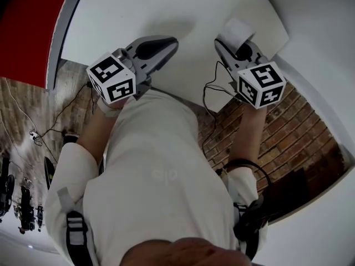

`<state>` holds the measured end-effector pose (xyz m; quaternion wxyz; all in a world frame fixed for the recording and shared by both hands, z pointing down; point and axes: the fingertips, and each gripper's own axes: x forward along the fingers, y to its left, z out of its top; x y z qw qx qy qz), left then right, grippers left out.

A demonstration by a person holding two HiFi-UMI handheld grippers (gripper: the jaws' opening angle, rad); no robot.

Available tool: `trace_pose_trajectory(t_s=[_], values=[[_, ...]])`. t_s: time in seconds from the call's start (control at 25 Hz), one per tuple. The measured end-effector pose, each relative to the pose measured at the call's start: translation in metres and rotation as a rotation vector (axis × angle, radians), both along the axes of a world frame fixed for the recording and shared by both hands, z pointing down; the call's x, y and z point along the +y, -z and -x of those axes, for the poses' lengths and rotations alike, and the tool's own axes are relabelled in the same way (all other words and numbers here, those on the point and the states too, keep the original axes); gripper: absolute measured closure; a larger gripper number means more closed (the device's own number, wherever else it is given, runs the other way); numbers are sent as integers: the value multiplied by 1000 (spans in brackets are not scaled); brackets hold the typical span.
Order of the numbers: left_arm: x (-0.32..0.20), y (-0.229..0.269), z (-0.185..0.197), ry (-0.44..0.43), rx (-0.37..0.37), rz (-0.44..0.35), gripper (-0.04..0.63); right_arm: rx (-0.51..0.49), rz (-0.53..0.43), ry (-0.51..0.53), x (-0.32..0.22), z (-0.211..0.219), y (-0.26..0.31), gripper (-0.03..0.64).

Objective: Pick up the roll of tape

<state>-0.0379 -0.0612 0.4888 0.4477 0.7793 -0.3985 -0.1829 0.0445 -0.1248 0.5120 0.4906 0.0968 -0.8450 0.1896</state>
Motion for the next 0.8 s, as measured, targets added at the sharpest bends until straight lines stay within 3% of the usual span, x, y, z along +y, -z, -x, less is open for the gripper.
trace_pose_trajectory(t_s=[0.2,0.8], values=[[-1,17,9,9,-24,-53,584,-78,-20,-32,0,13,26,497],[12,110,-38,-64,-213,-153,584,-349,-120,-130,14,-19,128,497]])
